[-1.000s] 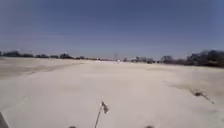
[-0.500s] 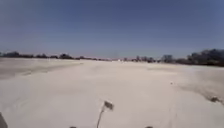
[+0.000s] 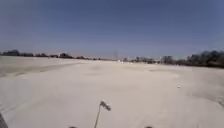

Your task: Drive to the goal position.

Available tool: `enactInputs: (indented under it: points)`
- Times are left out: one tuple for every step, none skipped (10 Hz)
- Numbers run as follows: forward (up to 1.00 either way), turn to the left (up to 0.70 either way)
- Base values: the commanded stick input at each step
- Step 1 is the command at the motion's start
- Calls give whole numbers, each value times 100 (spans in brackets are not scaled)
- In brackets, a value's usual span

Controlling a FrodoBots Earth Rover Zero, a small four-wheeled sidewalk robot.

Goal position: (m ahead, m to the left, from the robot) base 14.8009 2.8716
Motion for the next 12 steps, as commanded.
enactInputs:
  points:
    - [70, 0]
    - [70, 0]
    - [70, 0]
    - [70, 0]
    - [70, 0]
    - [70, 0]
    - [70, 0]
    - [70, 0]
    - [70, 0]
    - [70, 0]
    - [70, 0]
    - [70, 0]
